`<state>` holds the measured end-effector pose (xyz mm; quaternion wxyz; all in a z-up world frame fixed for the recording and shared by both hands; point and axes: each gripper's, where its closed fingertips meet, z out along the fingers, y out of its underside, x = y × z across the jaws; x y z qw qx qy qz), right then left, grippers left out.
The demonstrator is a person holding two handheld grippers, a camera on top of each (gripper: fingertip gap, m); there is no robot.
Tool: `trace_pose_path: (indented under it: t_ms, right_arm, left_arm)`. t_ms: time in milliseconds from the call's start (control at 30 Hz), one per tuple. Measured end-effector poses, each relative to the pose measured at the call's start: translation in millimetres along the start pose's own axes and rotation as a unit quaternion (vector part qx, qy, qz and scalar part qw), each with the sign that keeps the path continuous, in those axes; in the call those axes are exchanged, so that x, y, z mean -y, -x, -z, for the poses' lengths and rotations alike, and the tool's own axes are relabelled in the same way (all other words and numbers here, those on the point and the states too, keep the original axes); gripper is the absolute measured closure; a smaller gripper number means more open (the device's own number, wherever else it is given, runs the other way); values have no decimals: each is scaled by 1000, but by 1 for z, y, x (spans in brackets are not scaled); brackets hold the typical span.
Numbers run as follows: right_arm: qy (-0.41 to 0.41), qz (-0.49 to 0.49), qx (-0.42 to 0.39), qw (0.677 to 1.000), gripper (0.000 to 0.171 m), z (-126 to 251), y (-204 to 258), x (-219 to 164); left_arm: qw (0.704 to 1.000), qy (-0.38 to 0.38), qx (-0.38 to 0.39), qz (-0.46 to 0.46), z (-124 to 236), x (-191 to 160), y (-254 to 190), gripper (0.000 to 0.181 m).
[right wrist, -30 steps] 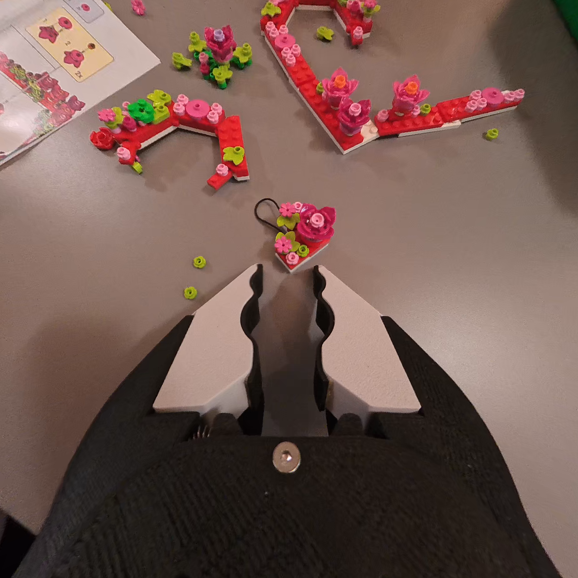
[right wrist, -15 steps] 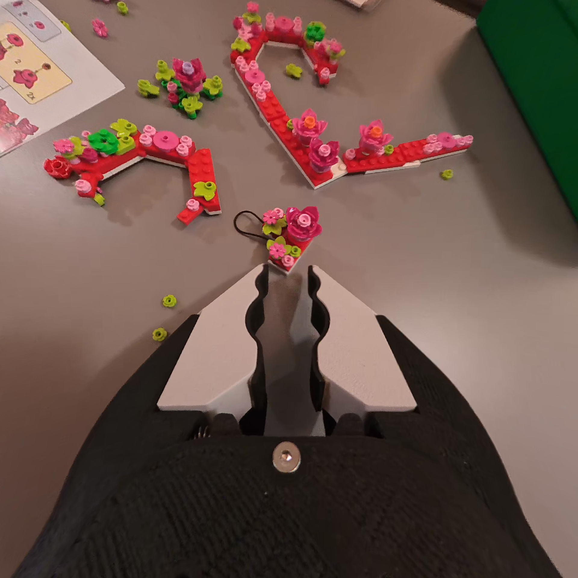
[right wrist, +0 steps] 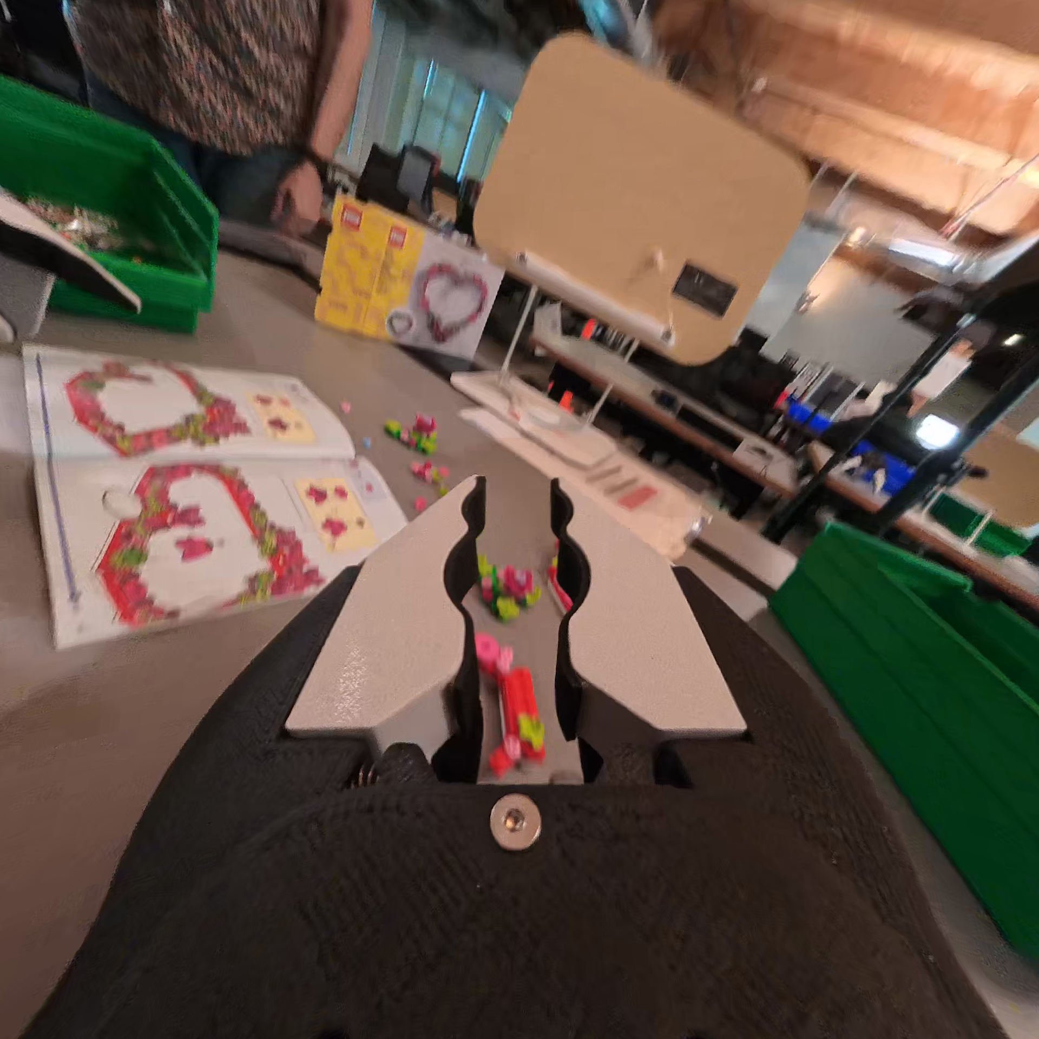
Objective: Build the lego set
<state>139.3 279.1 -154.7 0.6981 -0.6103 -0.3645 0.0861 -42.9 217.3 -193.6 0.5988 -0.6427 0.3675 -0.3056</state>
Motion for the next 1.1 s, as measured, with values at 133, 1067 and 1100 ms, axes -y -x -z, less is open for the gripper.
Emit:
trace_pose_path:
  t_ms: [133,1067,1100]
  right_arm:
    - [-57,45,-44,996,151,-33,7,23]
    - [-93,2,-58,994,156,-44,3,30]
    - [-92,4,-58,994,156,-45,3,30]
  left_arm:
    - [1000,5,12,-23,0,1,0,129]
    - [925,269,-164,-211,-62,-60,-75,160]
    - [925,273,-165,-206,-61,-60,-74,159]
